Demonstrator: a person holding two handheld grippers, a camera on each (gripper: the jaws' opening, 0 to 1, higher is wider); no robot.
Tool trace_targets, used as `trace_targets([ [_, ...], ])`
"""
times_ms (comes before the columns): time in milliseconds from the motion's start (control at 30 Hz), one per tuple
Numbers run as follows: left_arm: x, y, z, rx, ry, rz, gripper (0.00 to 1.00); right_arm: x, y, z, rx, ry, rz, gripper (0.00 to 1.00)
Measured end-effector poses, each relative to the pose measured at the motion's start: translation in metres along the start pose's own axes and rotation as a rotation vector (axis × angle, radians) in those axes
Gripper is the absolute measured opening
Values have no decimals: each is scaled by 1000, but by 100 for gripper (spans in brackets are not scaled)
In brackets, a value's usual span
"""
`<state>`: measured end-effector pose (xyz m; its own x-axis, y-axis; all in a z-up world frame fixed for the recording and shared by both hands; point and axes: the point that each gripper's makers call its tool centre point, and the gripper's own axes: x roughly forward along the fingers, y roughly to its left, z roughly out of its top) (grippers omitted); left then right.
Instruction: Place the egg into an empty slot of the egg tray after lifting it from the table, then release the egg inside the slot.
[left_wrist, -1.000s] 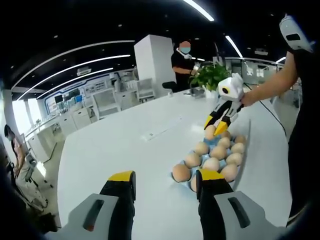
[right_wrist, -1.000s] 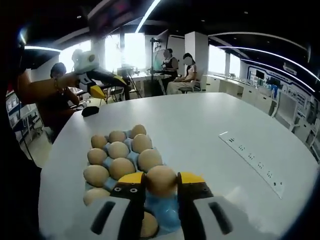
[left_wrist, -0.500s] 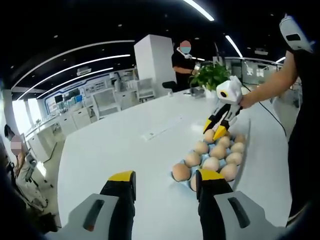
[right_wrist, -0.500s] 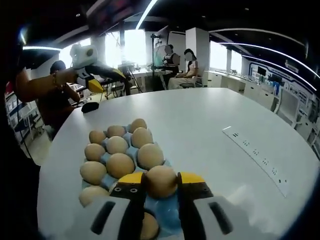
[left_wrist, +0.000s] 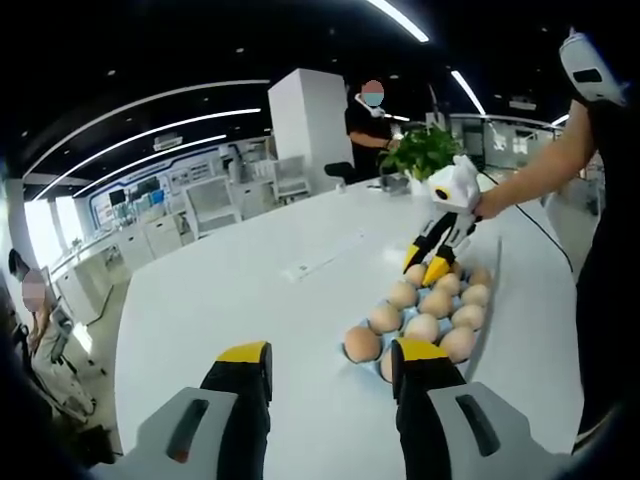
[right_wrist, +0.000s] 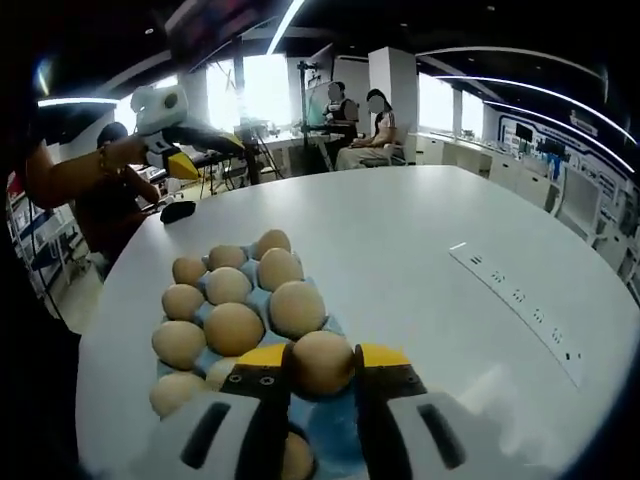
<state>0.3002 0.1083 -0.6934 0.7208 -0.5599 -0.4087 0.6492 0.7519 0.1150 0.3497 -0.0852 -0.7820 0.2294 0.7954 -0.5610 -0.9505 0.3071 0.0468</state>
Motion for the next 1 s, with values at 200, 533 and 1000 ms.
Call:
trace_targets([
  [200,1,-1,2,4,-3,-4,48,0,-1,-2,33,8,19,26],
  [533,1,1,2,4,-4,0,48,2,0,-5,58,21,37,26],
  [1000,1,0,4,5,-11,-2,48,-6,0,-2,-8,-26,15,25],
])
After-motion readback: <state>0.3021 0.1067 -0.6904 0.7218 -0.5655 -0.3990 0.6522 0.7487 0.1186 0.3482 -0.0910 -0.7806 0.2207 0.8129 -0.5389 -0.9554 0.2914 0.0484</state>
